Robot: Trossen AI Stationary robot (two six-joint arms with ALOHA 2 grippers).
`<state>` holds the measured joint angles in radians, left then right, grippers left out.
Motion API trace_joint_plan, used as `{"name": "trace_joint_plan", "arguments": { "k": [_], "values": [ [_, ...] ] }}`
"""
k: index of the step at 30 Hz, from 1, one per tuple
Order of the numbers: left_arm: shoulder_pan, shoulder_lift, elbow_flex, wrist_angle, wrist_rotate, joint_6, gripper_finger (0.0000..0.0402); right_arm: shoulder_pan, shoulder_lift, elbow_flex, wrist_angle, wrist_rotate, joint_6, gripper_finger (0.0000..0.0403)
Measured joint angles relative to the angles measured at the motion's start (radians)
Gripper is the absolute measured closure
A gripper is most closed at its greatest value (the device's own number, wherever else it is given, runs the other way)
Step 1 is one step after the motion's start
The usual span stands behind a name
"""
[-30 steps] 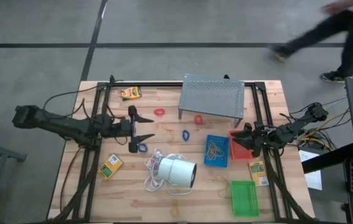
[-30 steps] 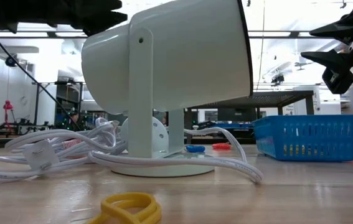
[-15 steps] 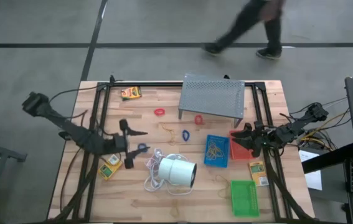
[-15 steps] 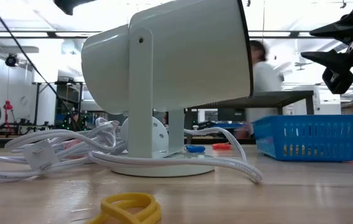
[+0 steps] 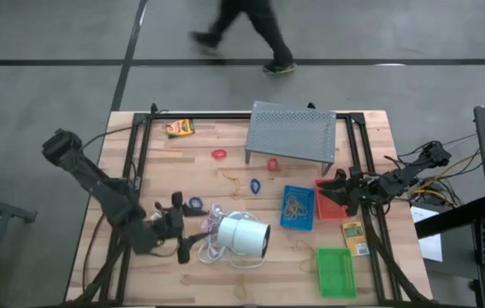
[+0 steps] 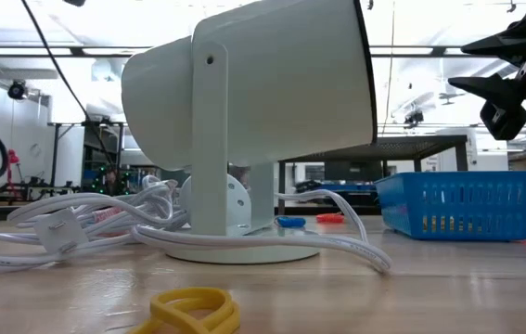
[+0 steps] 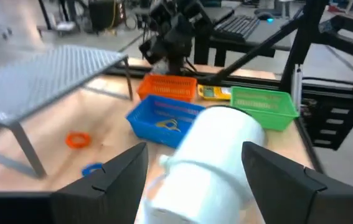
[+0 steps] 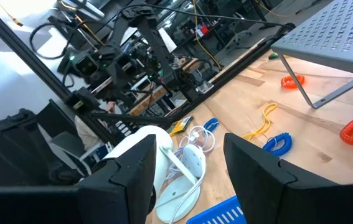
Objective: Pick & Place Office Desk Supplies
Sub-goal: Put the yellow rubber band into the blue bin
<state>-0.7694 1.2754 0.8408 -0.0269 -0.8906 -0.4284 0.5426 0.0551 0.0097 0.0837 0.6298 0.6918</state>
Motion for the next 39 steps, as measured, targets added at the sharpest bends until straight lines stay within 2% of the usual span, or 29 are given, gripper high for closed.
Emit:
{"name": "trace_joint_plan", "arguments": {
  "k": [9,14,20,26,35,39],
  "values": [
    [-0.107,0.211,0.193,-0.109,0.002,-0.33,0.0142,0.0,0.0,0.0,0.0,0.0,0.0,0.0218],
    [-0.11,0.324,0.286,-0.131,0.032,-0.523,0.0142,0.0,0.0,0.0,0.0,0.0,0.0,0.0218],
    [-0.102,0.461,0.422,-0.228,0.134,-0.697,0.0142,0.0,0.0,0.0,0.0,0.0,0.0,0.0218],
    [-0.098,0.565,0.539,-0.308,0.156,-0.885,0.0142,0.0,0.0,0.0,0.0,0.0,0.0,0.0218],
    [-0.085,0.675,0.614,-0.409,0.266,-1.263,0.0142,0.0,0.001,0.0,0.0,0.0,0.0,0.0218],
    [-0.055,0.699,0.614,-0.421,0.376,-1.381,0.0143,0.0,0.001,0.0,0.0,0.0,0.0,0.0218]
  ]
}}
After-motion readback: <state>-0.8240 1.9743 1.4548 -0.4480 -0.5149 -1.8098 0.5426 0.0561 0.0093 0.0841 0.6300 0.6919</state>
